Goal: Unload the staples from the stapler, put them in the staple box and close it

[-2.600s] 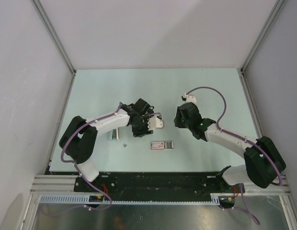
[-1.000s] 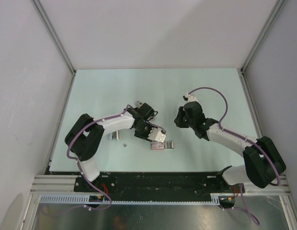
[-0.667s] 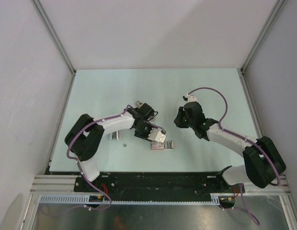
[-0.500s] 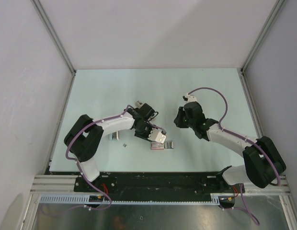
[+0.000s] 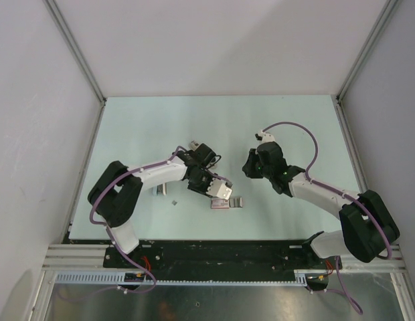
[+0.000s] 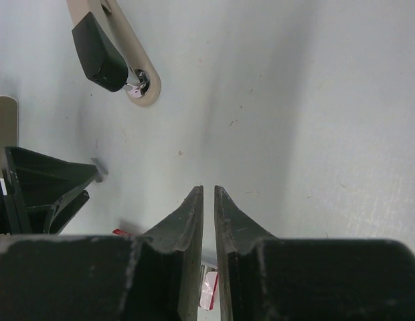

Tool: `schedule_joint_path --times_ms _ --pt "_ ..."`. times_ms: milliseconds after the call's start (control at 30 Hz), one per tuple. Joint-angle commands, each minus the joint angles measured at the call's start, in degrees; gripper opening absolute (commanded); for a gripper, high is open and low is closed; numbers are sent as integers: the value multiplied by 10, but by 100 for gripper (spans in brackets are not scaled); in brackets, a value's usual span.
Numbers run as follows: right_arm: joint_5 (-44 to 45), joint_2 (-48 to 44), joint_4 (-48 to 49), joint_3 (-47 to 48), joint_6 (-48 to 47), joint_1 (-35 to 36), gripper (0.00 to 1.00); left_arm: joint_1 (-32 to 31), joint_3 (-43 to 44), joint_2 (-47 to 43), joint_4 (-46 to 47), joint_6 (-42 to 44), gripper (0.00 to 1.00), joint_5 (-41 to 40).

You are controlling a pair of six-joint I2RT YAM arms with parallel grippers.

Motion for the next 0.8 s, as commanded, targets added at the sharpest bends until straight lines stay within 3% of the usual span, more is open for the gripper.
schedule_joint_path --times_ms 0,567,767 --pt "-3 -9 21 -8 -5 -2 16 -3 11 7 -1 22 43 -6" --pt "-17 -18 23 -9 -3 -3 15 -3 38 50 -6 31 44 -25" --pt "-17 -25 21 -9 -3 -4 13 -3 62 81 -93 52 44 -30"
